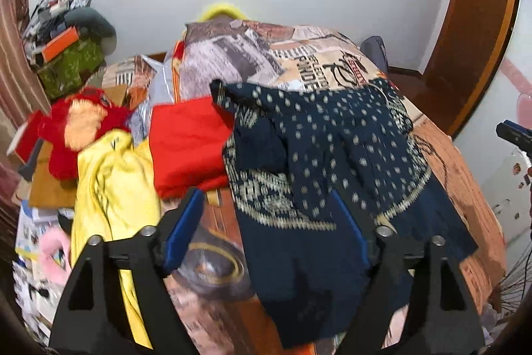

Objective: Fold large clothes
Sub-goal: 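Fold the lifted hoodie over onto itself with both grippers and release, then grasp the hoodie's hem edge with both grippers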

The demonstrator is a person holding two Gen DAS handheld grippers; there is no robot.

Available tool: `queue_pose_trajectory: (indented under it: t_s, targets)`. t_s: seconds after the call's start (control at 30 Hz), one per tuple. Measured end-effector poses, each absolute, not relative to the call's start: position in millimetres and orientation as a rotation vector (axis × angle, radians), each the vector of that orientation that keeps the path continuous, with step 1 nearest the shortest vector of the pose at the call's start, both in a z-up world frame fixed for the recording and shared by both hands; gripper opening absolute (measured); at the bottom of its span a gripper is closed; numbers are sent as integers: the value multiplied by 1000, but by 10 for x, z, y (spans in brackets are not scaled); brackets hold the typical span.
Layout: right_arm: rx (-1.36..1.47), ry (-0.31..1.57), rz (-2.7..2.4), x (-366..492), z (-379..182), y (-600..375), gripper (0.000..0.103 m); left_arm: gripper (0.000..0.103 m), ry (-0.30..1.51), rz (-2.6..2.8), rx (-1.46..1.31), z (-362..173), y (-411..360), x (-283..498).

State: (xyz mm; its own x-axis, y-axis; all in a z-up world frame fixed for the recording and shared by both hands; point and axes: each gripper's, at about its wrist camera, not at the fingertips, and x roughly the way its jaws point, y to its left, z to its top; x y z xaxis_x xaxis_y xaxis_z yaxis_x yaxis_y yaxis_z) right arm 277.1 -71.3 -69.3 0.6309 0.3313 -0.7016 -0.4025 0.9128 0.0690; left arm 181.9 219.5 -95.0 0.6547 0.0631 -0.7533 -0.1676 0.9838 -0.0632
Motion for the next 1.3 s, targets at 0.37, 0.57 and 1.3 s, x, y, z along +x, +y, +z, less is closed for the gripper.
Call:
queue_pose_trajectory:
  t_s: [0.37, 0.57, 1.3]
  targets:
    - [-114, 994, 416, 2484, -1434, -826, 96, 82, 1029, 103, -354, -1864, 2315, 1412]
    - [-104, 1158, 374, 2429, -1922, -969, 96, 82, 1168, 99, -521, -2538, 2342, 1314]
    - [227, 1309, 472, 2559, -2332, -1280, 27, 19, 1127, -149, -820, -2922, 2127, 1310]
